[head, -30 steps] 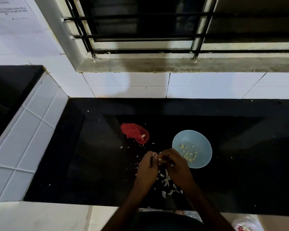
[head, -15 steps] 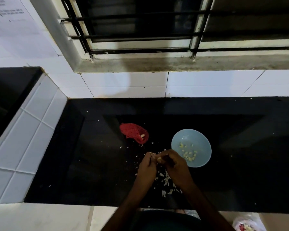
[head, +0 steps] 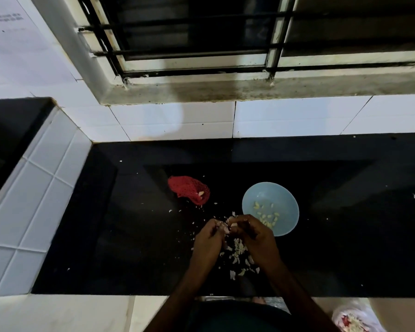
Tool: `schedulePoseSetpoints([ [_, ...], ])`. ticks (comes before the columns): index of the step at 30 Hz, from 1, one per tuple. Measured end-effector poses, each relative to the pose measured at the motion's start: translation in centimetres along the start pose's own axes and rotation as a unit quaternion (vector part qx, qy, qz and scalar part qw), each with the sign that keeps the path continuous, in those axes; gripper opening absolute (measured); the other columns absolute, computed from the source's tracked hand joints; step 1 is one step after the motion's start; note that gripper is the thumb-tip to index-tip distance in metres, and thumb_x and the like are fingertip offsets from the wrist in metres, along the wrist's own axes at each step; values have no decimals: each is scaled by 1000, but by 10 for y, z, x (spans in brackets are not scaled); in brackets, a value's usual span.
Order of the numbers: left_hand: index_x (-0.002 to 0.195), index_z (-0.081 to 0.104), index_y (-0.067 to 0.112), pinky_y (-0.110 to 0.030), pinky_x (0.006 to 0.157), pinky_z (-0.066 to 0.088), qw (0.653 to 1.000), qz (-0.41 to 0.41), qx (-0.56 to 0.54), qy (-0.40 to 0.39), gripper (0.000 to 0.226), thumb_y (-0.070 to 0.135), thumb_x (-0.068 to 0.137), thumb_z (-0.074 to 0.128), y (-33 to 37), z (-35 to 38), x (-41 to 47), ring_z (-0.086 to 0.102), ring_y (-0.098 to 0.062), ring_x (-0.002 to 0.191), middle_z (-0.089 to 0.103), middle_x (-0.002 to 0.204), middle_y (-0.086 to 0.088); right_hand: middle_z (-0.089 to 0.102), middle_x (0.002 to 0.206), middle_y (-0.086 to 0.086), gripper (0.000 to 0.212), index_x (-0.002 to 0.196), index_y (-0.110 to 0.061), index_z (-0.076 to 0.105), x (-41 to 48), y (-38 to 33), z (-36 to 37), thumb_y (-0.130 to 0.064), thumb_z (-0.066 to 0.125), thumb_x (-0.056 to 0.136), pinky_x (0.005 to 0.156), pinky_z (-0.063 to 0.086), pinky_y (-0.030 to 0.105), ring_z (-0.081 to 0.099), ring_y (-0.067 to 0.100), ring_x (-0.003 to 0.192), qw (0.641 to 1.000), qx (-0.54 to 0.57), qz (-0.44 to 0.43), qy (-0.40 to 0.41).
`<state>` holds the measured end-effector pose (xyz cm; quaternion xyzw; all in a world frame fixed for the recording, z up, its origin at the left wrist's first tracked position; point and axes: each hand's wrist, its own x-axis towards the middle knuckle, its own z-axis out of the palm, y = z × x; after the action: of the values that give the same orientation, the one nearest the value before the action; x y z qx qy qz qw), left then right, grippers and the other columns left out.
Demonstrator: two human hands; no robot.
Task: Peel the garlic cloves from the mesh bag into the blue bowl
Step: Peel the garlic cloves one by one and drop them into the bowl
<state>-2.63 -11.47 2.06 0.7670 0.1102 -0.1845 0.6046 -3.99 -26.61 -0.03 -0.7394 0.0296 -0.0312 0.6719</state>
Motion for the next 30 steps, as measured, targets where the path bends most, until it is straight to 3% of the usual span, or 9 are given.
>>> schedulePoseSetpoints([
  [7,90,69,21,-29,69,58,997,36,66,4,7,16,96,68,-10,1,6,73,-11,63,74,79,6,76,100,-2,14,98,-17,75,-4,6,-20,-7,74,88,85,59,37,72,16,96,998,-14,30,45],
  [11,99,79,23,-15,64,54,992,60,108,-2,15,15,97,67,-14,6,10,73,-4,63,78,89,9,77,99,-3,17,100,-20,76,-5,13,-40,-6,73,90,82,59,34,74,14,91,994,-40,57,83],
  [13,102,79,28,-22,68,57,989,57,134,-13,18,20,99,64,-19,10,14,73,-4,66,77,90,12,77,98,-7,25,100,-20,77,-3,12,-50,2,69,91,80,60,27,74,9,87,990,-72,58,104],
  [17,84,72,24,-34,73,57,980,53,190,-16,23,43,95,66,-24,19,19,69,-7,68,73,76,8,77,87,-6,29,89,-24,77,7,7,-70,4,71,87,74,57,19,74,10,79,983,-75,92,142],
  [20,72,60,21,-21,59,47,976,54,212,20,37,50,92,68,-21,22,18,61,-3,59,66,66,6,75,79,-10,12,80,-24,75,19,2,-82,-14,82,81,69,55,21,72,5,77,977,-125,99,143],
  [23,69,59,22,-20,57,42,975,68,210,30,38,46,98,61,-22,26,17,56,-1,57,61,61,8,75,78,-10,14,77,-23,73,30,1,-90,-15,84,80,69,55,21,71,2,77,972,-161,105,132],
  [26,85,68,23,-22,65,47,971,82,224,9,20,29,102,58,-27,26,18,63,-3,67,70,76,10,74,76,-10,20,73,-27,70,36,6,-93,-12,81,82,71,54,21,71,6,79,967,-205,98,113],
  [28,99,71,23,-19,73,47,964,96,247,0,14,13,96,61,-31,25,19,66,-4,80,73,91,13,75,86,-8,19,81,-26,75,38,11,-95,-8,77,86,80,57,27,72,12,85,962,-231,101,105],
  [30,102,74,24,-19,80,49,960,103,261,-6,19,11,91,65,-34,24,19,67,-4,88,75,97,12,75,97,0,12,94,-17,79,38,13,-98,-8,73,90,84,55,31,70,16,91,952,-276,98,92],
])
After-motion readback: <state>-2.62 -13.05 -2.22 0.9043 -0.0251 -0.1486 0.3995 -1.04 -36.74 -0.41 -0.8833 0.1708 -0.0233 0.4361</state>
